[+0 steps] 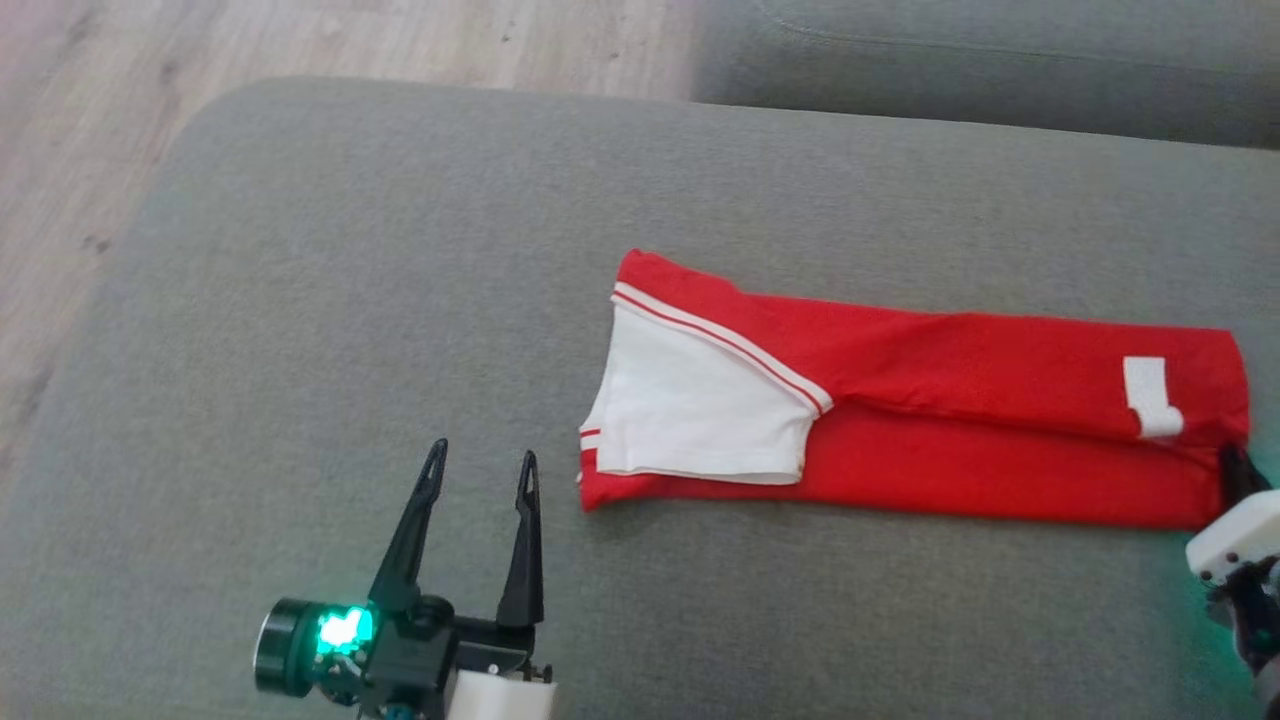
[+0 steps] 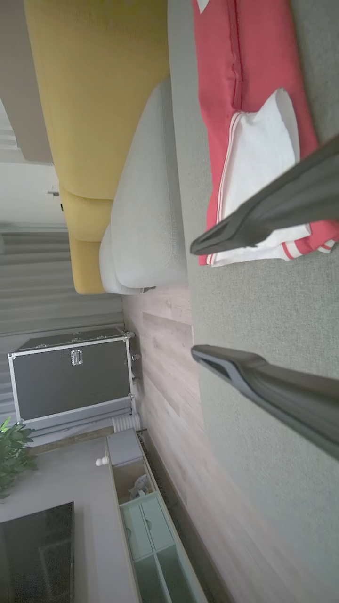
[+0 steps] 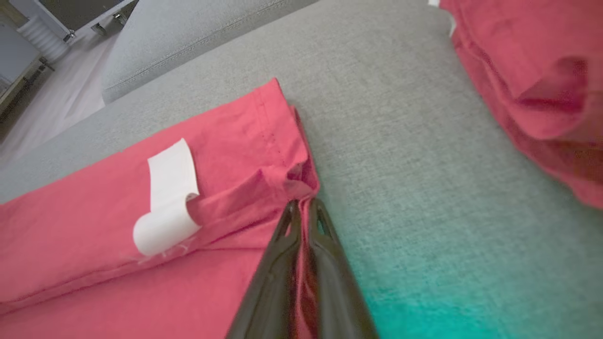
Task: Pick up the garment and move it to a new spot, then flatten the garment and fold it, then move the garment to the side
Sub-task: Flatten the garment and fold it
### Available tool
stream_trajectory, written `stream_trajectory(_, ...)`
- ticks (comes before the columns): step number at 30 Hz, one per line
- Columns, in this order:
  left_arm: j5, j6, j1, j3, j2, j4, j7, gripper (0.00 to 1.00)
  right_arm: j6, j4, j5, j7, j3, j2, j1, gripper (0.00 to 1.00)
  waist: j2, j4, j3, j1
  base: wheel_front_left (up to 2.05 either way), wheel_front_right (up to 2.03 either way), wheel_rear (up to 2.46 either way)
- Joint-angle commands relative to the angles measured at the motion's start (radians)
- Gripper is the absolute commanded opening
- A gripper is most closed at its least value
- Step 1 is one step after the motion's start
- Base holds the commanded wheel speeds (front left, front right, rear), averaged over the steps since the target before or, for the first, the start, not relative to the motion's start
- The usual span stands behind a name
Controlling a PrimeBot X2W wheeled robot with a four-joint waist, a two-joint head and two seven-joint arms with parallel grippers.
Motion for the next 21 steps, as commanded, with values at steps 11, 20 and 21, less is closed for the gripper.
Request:
stream_trajectory(11,0.053,-0.061,-0.003,0.099,-0.025,-0.02,-0.009,1.0,-0.001,-0.179,0.039,0.066,-0.002,-0.196,-0.005,0.0,-0.0001,-0.105,-0.002,0.0,0.0,0.0,0.0)
stream_trajectory(20,0.068,-0.101,0.015,0.129,-0.058,-0.001,-0.009,1.0,-0.001,-0.658,0.123,0.164,-0.004,-0.131,0.06,0.0,-0.0001,-0.123,-0.028,0.0,0.0,0.0,0.0)
stream_trajectory(21,0.07,-0.106,0.017,0.13,-0.062,0.001,-0.009,1.0,-0.001,-0.707,0.116,0.176,-0.002,-0.115,0.073,0.0,-0.0001,-0.119,-0.031,0.0,0.0,0.0,0.0)
